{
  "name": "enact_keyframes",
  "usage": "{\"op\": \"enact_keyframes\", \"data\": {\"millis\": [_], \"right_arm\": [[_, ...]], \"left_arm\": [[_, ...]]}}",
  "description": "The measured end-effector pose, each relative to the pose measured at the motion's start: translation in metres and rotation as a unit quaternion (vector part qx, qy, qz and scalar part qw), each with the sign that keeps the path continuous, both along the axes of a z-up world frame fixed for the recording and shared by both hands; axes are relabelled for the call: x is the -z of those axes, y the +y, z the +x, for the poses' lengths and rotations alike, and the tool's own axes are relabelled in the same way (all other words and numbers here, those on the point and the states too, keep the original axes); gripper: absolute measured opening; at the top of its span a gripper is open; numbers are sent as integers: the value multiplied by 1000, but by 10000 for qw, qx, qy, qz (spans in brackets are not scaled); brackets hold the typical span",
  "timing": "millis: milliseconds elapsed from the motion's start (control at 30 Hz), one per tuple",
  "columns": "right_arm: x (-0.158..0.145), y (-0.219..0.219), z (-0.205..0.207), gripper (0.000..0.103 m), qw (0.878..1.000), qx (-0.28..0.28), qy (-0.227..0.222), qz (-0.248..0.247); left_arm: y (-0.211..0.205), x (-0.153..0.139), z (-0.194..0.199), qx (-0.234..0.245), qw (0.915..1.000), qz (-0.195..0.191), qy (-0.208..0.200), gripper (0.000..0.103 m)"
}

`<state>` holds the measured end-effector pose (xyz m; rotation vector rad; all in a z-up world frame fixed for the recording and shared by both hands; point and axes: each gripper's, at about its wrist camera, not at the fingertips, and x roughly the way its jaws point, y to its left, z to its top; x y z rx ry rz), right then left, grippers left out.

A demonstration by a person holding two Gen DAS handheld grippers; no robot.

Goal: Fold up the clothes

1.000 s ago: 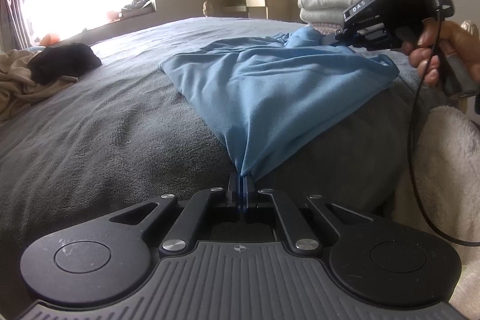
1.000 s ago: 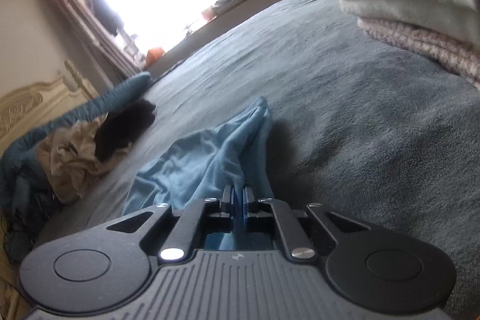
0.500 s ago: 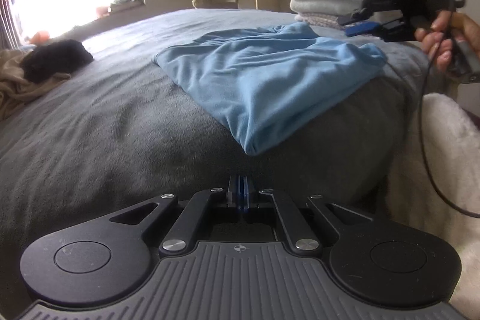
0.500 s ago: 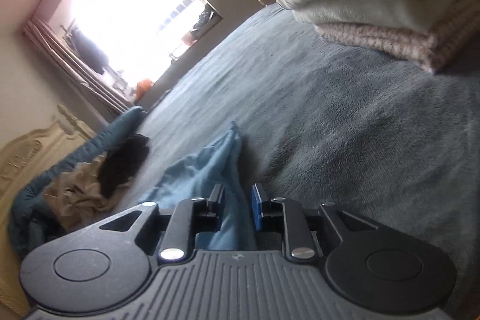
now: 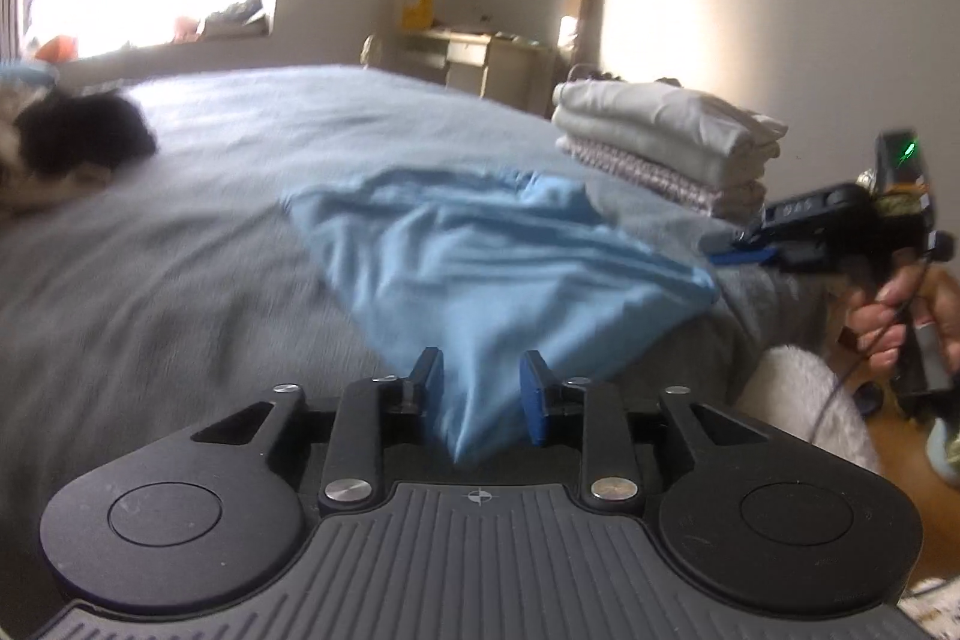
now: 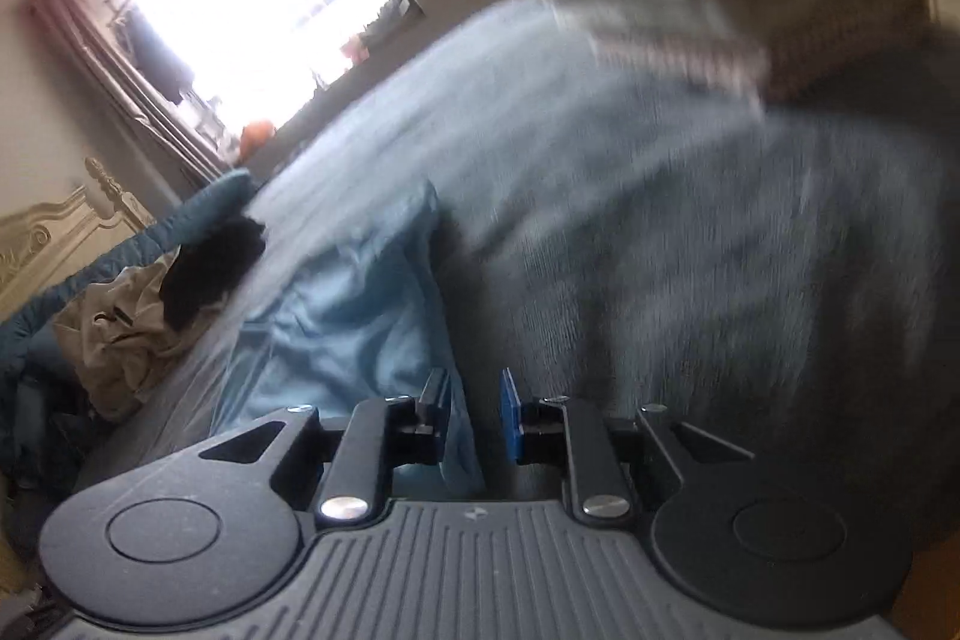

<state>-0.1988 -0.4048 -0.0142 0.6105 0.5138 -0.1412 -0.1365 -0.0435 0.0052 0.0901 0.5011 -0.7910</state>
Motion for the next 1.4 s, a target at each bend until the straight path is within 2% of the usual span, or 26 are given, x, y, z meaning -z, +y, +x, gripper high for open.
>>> {"op": "enact_keyframes", "data": {"millis": [67,133,233,333,400,567,700,733,800,967,1000,1033,1200,1300,1400], "right_arm": [[-14,11,6,20,9990,-243,-210,-311],[-16,20,18,20,9973,-538,-290,-403],[-2,26,38,20,9956,-741,-51,-576],[19,12,47,20,9959,-368,611,-565],[13,0,47,20,9982,-243,476,-280],[-15,-10,75,26,9994,-309,29,-156],[-19,-17,117,29,9985,-527,78,-106],[-17,-18,128,38,9982,-570,128,-98],[-15,-20,148,43,9976,-655,228,-84],[-4,-16,188,42,9931,-904,567,-476],[-1,-14,191,31,9916,-945,617,-623],[-2,-9,192,10,9899,-985,604,-816],[-21,17,181,7,9795,-1026,51,-1731],[-26,19,183,5,9750,-919,-83,-2019],[-24,12,189,4,9757,-755,-165,-2049]], "left_arm": [[-12,0,6,101,9999,61,-74,33],[-24,9,15,112,9997,204,48,33],[-29,28,26,-46,9986,338,403,33],[-21,36,29,-120,9978,125,635,33],[-18,38,31,-113,9974,54,709,33],[-13,40,32,-12,9975,1,702,34],[-11,41,33,28,9974,-75,718,34],[-10,42,33,35,9973,-102,722,34],[-9,43,33,50,9972,-149,735,34],[-6,44,37,114,9967,-231,771,34],[-5,45,38,122,9966,-246,778,34],[-5,45,38,126,9965,-262,786,35],[-6,47,39,139,9966,-276,766,35],[-7,47,38,162,9969,-240,732,35],[-7,48,37,158,9969,-249,730,35]]}}
